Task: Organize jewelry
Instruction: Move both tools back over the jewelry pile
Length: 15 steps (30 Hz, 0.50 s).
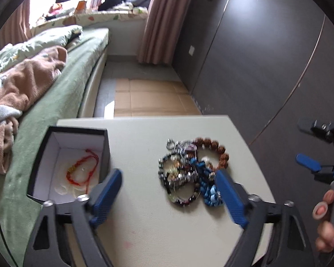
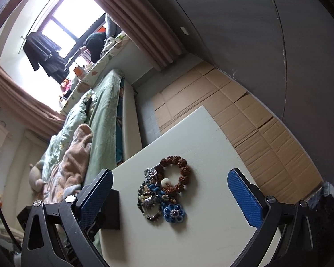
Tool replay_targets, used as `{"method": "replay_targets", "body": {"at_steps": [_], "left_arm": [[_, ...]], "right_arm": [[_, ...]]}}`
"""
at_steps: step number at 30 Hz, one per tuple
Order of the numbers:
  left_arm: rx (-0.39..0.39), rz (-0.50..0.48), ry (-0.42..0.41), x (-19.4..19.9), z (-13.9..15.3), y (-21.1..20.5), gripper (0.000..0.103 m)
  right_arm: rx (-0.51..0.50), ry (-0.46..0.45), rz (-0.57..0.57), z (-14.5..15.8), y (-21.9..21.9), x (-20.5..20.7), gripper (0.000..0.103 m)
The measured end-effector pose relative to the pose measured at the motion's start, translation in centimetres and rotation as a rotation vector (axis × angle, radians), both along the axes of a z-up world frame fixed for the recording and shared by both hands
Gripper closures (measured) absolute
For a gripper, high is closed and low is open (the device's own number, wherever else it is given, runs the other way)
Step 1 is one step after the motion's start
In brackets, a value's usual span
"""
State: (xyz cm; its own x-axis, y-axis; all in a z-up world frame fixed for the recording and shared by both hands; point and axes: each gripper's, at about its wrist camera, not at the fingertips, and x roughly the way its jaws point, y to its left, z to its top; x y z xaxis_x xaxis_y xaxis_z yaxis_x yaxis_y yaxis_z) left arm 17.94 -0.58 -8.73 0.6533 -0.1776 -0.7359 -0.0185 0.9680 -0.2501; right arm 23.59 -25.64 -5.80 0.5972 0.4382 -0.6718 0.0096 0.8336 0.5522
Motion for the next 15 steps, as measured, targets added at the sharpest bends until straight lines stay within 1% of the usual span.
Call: {"method": "replay_targets", "body": {"at_steps": [1,2,4,7,9,10,11,13,15], "left_arm": [[-0.011,-0.015,0.032,0.5,-0.6,-0.2,0.037],[-0.019,-0.022,0.059,0.9,-1.2,-0.3,0.042],[-0.014,-0.022,0.095,1.3,-2.1,-0.5,0.05],[0.011,-0.035,0.115,1.7,-2.7,-1.1,0.051],[0.044,-0.043,0.117,2.0,-3.1,-1.5,0.057],[0.062,-0.042,0.124,2.3,-3.3,-1.7,0.063],[0.068,-0.037,0.134,2.5,-3.5,-1.7,0.066],[0.05,-0.031,0.156,2.9,-4.2,-1.5,0.066],[0.053,-0.024,0.174,3.3,-4.8,-1.6,0.066]], "right_arm": [[-0.001,0.004,-0.001,-0.1,-0.2,0.1,0.0],[-0.001,0.01,-0.005,-0.3,-0.4,0.3,0.0],[0.014,0.029,-0.007,-0.7,-0.7,0.6,0.0],[0.033,0.075,0.001,-1.7,-0.9,1.2,0.0],[0.01,0.102,-0.002,-2.2,-0.8,1.5,0.0],[0.004,0.111,-0.003,-2.4,-0.8,1.6,0.0],[0.006,0.122,-0.003,-2.6,-0.8,1.7,0.002],[0.017,0.14,0.003,-3.0,-0.8,1.9,0.004],[0.016,0.149,0.012,-3.3,-0.6,2.0,0.009]]}}
